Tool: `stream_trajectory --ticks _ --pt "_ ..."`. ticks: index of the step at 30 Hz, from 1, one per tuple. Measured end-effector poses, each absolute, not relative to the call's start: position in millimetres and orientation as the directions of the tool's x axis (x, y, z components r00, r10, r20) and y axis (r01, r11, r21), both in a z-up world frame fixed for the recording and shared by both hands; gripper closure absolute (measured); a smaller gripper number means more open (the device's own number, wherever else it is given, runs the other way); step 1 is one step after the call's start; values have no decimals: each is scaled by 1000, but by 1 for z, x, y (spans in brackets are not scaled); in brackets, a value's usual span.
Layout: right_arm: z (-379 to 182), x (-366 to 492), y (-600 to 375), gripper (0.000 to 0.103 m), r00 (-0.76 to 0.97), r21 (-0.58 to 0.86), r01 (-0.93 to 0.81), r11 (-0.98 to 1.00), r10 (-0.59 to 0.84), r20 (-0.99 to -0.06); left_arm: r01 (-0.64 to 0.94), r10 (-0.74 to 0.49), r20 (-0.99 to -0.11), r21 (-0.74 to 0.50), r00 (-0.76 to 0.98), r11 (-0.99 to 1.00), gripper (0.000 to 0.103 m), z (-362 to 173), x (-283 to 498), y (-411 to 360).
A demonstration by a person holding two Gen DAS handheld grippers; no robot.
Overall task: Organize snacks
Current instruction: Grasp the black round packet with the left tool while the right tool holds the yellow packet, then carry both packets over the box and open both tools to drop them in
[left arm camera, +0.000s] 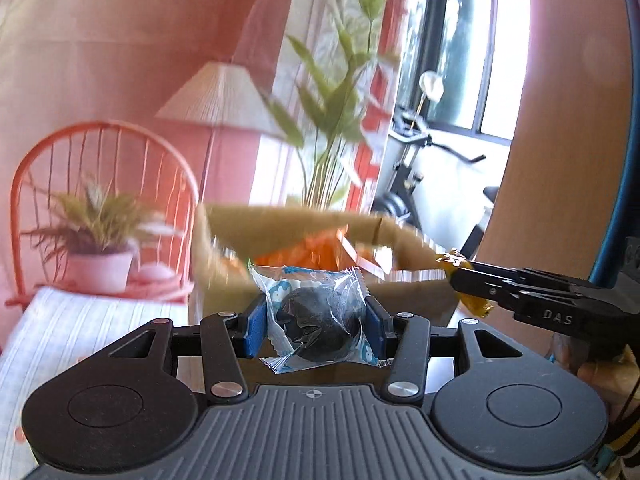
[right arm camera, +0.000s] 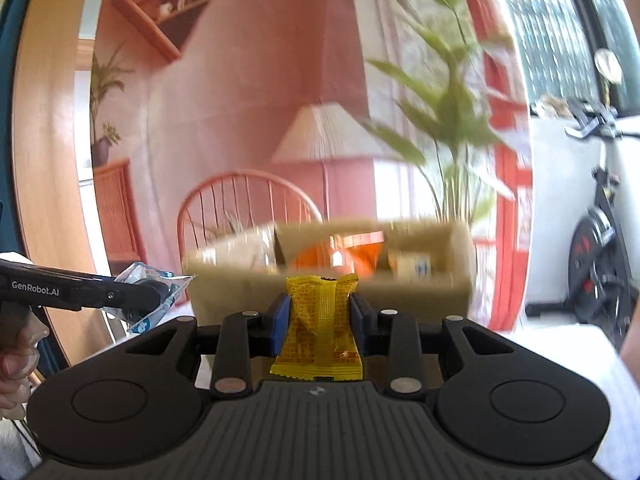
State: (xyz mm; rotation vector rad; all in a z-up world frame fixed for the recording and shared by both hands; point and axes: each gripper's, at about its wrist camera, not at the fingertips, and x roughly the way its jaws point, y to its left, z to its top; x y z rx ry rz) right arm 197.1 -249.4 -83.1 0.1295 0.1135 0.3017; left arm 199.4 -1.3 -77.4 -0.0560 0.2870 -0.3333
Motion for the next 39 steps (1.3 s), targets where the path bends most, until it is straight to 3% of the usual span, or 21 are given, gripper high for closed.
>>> stream_trajectory --ticks 4,8,17,21,24,30,32,39 --pt "-50 231 -255 69 950 140 -284 949 298 -94 330 -354 -257 -134 899 934 51 -48 227 -6" --pt "-26 276 -266 69 943 166 -258 952 285 -172 327 -351 -269 -130 897 936 51 -29 263 -9" --pt "-10 370 -285 69 901 224 -158 962 233 -367 241 -287 -396 -163 872 957 51 -27 365 -7" --pt "-14 402 -297 69 871 326 -102 940 243 -428 228 -265 -435 -135 861 964 50 -34 387 -12" --pt "-19 416 -304 69 861 386 -62 921 245 -447 233 -264 -452 -124 852 964 50 -39 399 -16" --pt "-27 428 -296 67 849 368 -25 929 214 -483 250 -273 -485 -113 831 962 47 -49 411 -21" --pt "-29 429 -294 66 850 362 -15 932 203 -487 258 -265 -494 -84 828 962 40 -53 413 -24" --pt "-29 411 -295 63 884 354 -5 935 170 -436 276 -262 -453 -37 852 961 32 -48 395 -25"
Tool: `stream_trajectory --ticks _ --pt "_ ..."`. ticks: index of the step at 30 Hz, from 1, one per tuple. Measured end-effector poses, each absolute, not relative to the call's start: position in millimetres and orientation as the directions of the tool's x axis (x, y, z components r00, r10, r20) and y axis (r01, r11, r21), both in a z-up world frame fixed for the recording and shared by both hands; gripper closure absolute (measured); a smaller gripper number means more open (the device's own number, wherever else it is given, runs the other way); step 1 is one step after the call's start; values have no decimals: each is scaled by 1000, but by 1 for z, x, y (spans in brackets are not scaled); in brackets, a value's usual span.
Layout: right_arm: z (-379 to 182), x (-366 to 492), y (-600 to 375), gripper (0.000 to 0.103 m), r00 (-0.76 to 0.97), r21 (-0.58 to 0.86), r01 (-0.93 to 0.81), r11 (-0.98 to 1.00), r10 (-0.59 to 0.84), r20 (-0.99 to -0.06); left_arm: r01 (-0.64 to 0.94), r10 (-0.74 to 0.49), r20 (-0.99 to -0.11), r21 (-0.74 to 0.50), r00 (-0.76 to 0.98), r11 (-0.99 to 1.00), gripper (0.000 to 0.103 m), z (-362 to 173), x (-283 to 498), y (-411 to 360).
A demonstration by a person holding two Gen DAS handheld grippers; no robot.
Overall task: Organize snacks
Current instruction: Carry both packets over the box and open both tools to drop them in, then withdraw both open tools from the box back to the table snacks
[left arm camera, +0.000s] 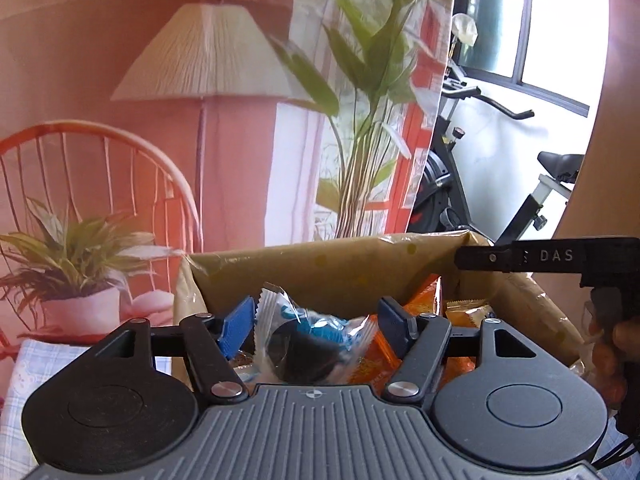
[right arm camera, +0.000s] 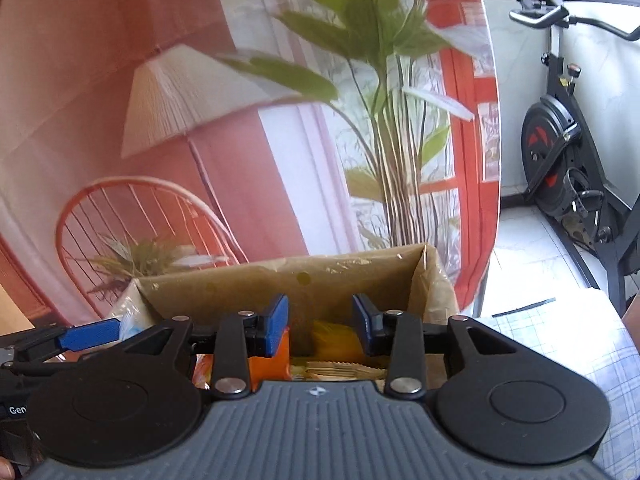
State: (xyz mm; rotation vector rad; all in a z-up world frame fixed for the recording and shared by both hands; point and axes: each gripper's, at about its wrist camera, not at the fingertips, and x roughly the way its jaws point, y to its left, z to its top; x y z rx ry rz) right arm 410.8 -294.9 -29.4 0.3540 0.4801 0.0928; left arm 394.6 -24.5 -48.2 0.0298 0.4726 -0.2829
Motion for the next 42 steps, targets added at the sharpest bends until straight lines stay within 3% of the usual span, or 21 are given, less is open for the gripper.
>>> stream_trajectory --ticks 17,27,42 --pt "-32 308 -274 63 927 328 -79 942 190 -322 300 -305 -395 -75 867 951 32 -37 312 3" --pt "-59 237 -253 63 948 257 -123 958 191 -256 331 -318 -376 -30 870 943 32 -66 255 21" --pt "-159 202 -223 63 911 197 -119 973 186 -367 278 -285 -469 -85 836 957 32 -144 240 48"
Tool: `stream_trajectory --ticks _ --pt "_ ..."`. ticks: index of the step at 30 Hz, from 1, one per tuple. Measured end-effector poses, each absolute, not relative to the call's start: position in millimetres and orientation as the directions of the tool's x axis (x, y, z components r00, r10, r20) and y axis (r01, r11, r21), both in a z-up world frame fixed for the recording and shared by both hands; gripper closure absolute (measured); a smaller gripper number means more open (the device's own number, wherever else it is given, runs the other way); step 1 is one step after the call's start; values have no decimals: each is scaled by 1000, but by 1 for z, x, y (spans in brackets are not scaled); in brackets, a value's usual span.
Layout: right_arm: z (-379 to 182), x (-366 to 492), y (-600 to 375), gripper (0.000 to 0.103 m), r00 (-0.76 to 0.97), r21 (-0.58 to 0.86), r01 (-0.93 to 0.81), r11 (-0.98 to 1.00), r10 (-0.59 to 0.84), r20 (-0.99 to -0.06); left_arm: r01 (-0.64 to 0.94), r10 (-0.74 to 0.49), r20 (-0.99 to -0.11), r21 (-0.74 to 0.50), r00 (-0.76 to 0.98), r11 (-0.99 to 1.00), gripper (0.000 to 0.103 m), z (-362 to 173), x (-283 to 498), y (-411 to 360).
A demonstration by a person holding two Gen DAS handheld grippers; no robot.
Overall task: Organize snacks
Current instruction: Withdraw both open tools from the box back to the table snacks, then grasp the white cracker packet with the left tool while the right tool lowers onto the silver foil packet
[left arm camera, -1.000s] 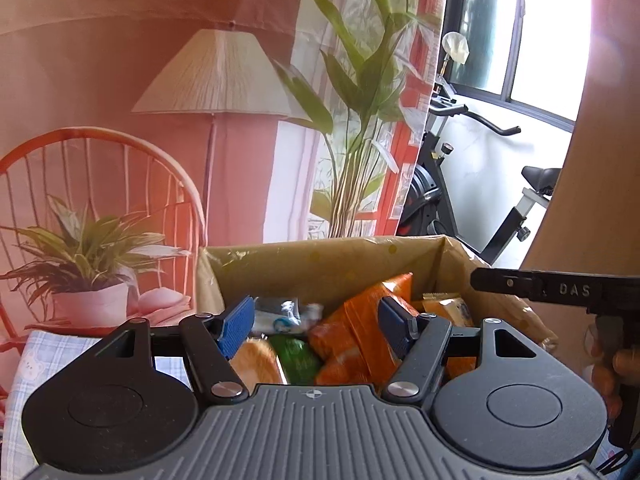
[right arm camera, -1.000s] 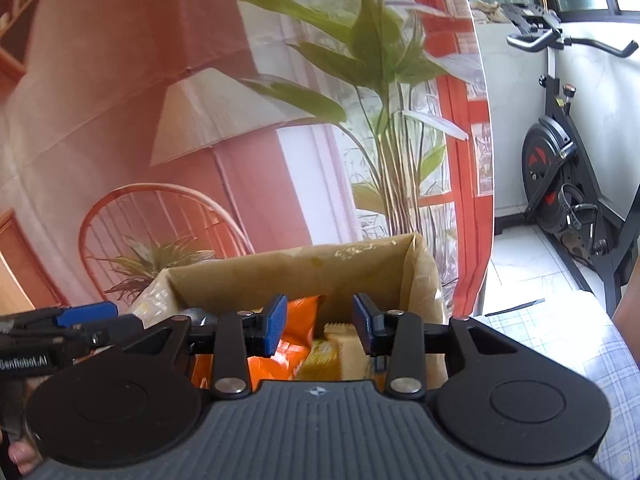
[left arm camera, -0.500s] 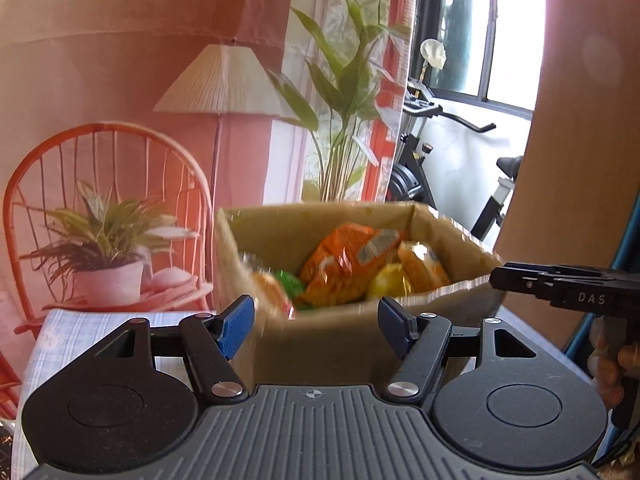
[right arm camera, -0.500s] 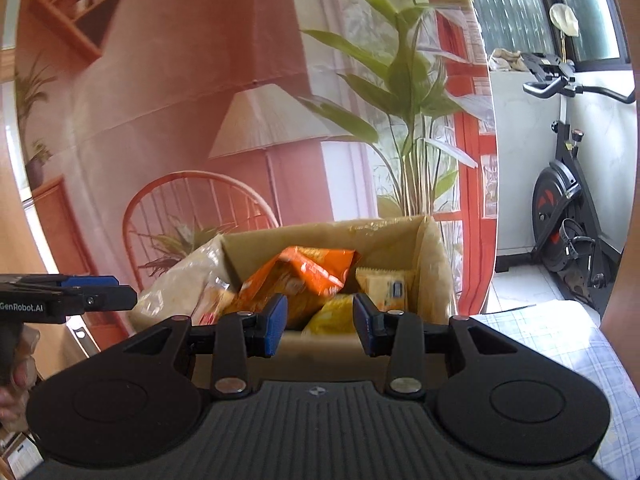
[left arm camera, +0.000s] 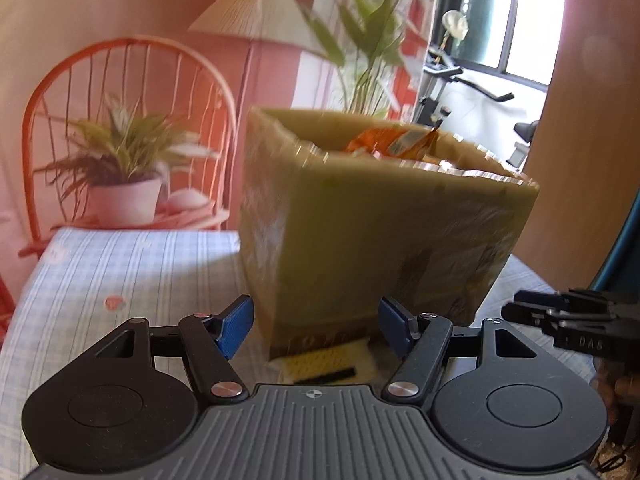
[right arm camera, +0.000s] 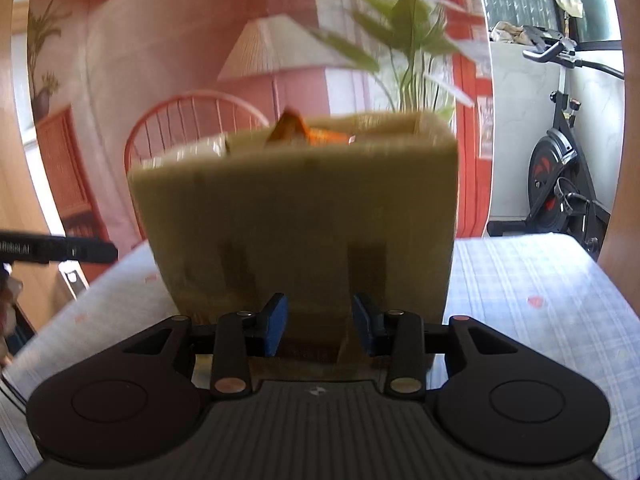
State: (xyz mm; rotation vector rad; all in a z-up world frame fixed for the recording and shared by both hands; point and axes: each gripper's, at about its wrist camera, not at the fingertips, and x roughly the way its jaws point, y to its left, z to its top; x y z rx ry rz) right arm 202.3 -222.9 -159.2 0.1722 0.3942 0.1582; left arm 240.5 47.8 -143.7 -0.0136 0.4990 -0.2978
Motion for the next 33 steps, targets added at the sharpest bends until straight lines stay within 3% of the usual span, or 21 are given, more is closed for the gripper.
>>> stream_trajectory --ticks 11,15,17,27,33 --pt "-218 194 -210 62 871 205 -100 974 185 -455 256 -271 -546 -106 793 961 28 -182 245 52" --pt "-230 190 -204 45 856 182 -105 978 183 -484 257 -277 -563 -117 779 959 19 -192 246 49" --pt "-234 189 -199 42 850 165 -120 979 187 -492 258 -279 -567 -120 775 959 19 -196 245 47" --pt "-251 191 -181 34 837 69 -137 988 153 -526 247 -275 -601 -130 751 960 18 -210 241 45" --pt "-258 192 -179 33 831 53 -146 988 151 -535 235 -269 -616 -138 741 962 17 -217 244 43"
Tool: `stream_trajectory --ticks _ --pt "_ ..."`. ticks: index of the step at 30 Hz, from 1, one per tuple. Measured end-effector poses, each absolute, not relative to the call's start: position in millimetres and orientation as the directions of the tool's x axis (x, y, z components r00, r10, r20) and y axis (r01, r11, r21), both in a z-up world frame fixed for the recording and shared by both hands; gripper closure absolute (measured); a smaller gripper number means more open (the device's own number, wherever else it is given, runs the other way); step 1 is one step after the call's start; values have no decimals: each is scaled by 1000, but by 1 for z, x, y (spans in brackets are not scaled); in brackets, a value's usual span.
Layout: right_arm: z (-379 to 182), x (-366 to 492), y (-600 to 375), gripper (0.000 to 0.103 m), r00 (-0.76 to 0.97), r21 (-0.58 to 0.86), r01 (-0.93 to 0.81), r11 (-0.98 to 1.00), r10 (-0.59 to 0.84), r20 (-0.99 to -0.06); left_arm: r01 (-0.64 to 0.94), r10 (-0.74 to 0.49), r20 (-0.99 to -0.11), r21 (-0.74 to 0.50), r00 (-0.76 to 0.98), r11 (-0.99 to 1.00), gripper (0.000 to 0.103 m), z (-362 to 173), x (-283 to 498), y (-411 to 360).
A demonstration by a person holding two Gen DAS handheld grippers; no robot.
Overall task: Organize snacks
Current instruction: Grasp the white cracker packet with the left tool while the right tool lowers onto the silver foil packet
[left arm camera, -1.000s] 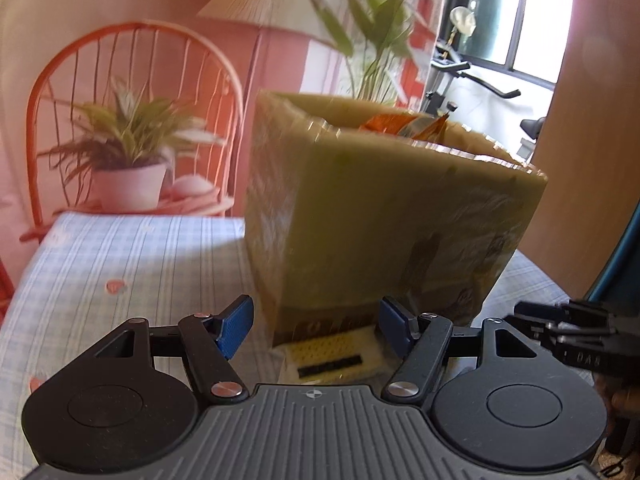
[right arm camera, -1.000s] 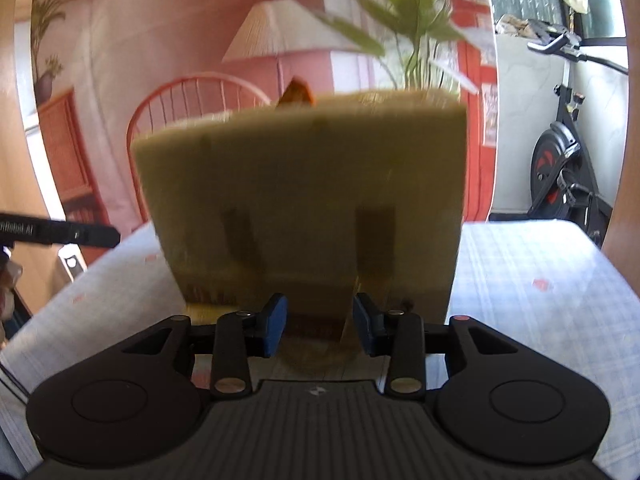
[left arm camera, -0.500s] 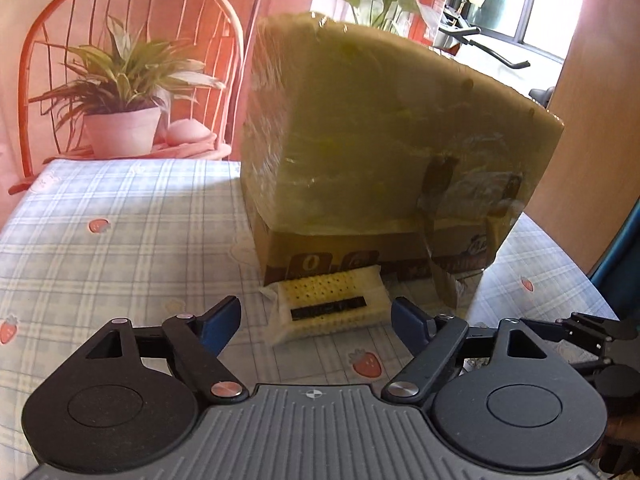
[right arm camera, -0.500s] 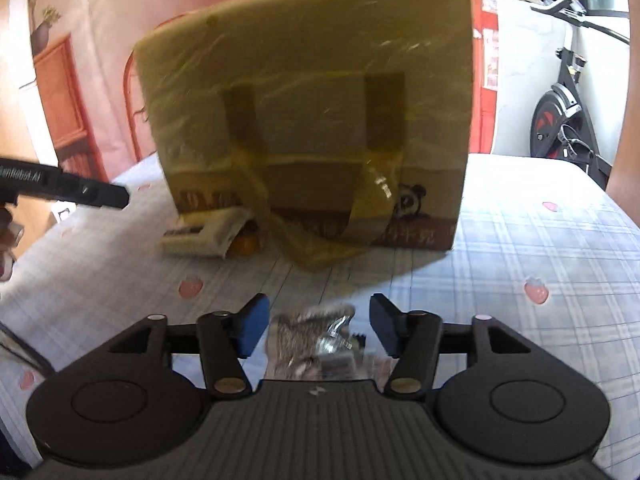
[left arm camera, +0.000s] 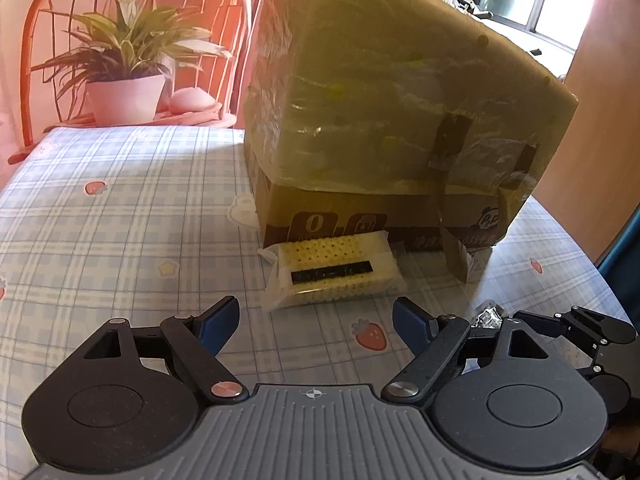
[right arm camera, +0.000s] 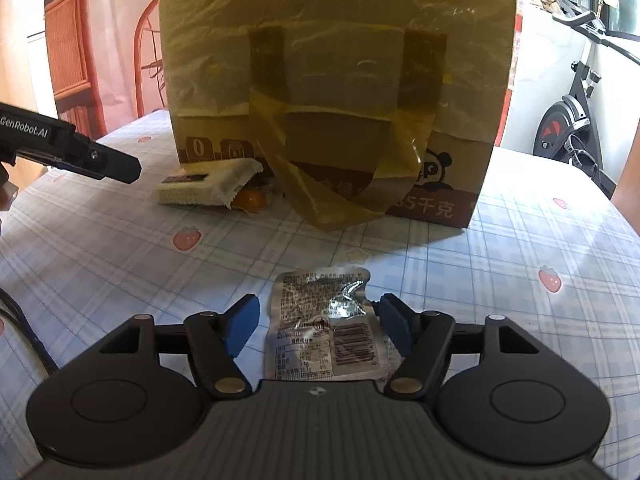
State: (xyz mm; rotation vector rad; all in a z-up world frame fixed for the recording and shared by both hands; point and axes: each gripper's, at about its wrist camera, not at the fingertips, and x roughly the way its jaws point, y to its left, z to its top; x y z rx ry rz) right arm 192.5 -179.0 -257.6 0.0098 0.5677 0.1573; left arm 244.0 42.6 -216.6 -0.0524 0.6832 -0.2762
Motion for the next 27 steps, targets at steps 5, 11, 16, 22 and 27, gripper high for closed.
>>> stream_trajectory --ticks 5,11,16,22,27 --pt "-260 194 -175 33 832 30 -162 986 152 -534 234 -270 -625 -141 732 962 17 -223 248 40" --pt "-261 196 -174 34 836 29 -165 986 155 -527 212 -250 -638 -138 728 968 17 -228 253 36" --pt "-261 193 -169 43 844 -1 -182 983 156 -513 193 -238 -644 -141 727 971 16 -232 261 31" --pt "-261 197 -174 45 839 34 -181 983 173 -515 174 -253 -637 -185 728 967 15 -230 277 23" --pt "-261 197 -175 45 839 39 -181 983 175 -515 157 -252 -642 -203 724 967 14 -231 296 12"
